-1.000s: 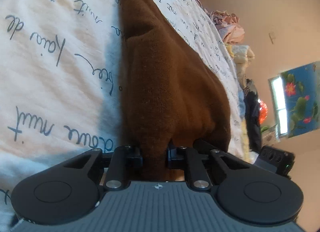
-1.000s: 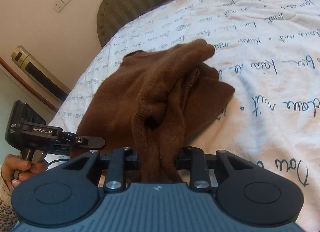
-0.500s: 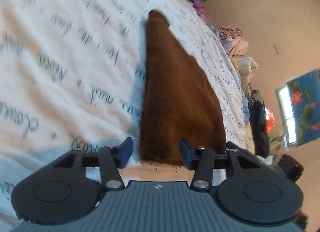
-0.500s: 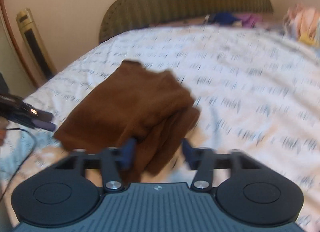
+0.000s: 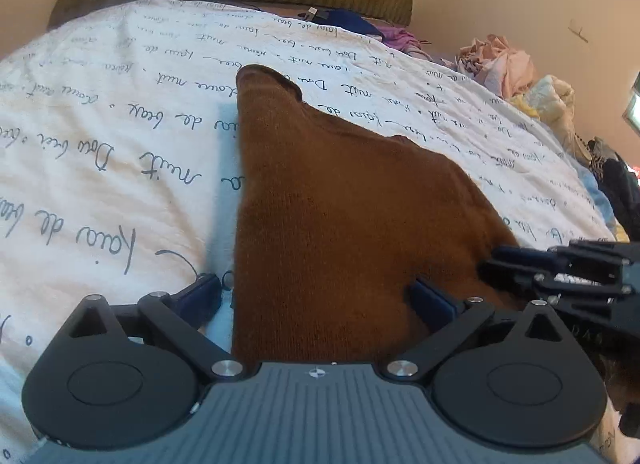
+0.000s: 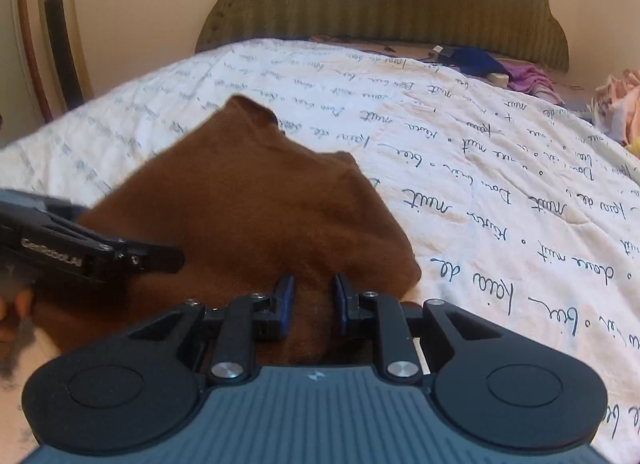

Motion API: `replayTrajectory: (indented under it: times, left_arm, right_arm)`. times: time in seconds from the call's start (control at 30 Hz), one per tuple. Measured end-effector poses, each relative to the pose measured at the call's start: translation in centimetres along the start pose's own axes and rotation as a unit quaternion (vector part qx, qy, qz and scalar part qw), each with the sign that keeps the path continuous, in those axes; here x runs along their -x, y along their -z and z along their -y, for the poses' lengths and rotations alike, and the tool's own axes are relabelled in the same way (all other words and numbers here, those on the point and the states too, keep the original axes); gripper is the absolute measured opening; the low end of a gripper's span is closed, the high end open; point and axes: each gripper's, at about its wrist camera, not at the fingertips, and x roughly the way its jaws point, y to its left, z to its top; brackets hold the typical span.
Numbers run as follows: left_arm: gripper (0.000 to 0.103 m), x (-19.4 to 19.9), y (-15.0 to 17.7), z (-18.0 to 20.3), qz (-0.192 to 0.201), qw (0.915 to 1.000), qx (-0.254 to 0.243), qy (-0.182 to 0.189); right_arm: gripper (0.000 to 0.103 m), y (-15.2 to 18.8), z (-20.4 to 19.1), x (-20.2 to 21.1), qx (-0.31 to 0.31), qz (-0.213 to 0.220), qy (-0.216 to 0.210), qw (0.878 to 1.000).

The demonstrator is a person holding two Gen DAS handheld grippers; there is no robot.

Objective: Fold small clothes

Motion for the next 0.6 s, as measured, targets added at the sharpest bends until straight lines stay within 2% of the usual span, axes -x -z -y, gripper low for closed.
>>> replayTrajectory:
  times: [0.03, 0.07, 0.13, 0.17, 0.23, 0.27, 0.33, 0.43, 0.5, 0.6]
  left_arm:
    - [0.099, 0.5, -0.3, -0.4, -0.008, 0.9999, 0.014, -0.001]
    - [0.091, 1.5, -0.6, -0.8, -0.014, 0.9995, 0.029, -0.003]
    - [0.089, 4.5, -1.1, -0.9, 0.015, 0.9996, 0.024, -0.004]
    - [0.091, 5.9, -1.0, -0.9, 0.032, 0.9992, 0.022, 0.006]
    - [0.094, 8.4, -0.8, -0.7, 0.047, 0.9966, 0.024, 0.063]
    - [0.094, 8.9, -0.4, -0.3, 0.046, 0.9952, 0.022, 0.083]
    - [0.094, 8.7, 0.8, 1.0, 0.029, 0.9951, 0.0, 0.094]
    - [0.09, 6.1, 3.7, 2.0, -0.015, 0.9976, -0.043, 0.052]
    - [0.091, 6.1, 5.0, 1.5, -0.012, 0.9975, -0.061, 0.034]
    - [0.09, 7.5, 4.7, 0.0, -0.02, 0.999, -0.031, 0.025]
  right_arm:
    - [0.02, 0.0, -0.3, 1.3, 0.005, 0.014, 0.004, 1.0]
    - [0.02, 0.1, -0.6, 2.4, 0.006, 0.025, 0.006, 1.0]
    - [0.02, 0.7, -1.2, 4.4, 0.0, 0.039, -0.018, 0.999]
    - [0.02, 1.2, -1.5, 5.2, -0.004, 0.041, -0.031, 0.999]
    - [0.02, 2.4, -2.5, 5.5, 0.003, 0.036, -0.046, 0.998]
    - [0.02, 3.2, -3.0, 5.2, 0.019, 0.027, -0.046, 0.998]
    - [0.022, 4.5, -3.1, 3.7, 0.031, 0.008, -0.017, 0.999]
    - [0.024, 4.4, -1.0, 5.5, -0.038, 0.031, -0.054, 0.997]
    - [0.024, 4.4, 0.1, 7.8, -0.062, 0.056, -0.053, 0.995]
    - [0.024, 5.3, 0.5, 9.3, -0.071, 0.063, -0.049, 0.994]
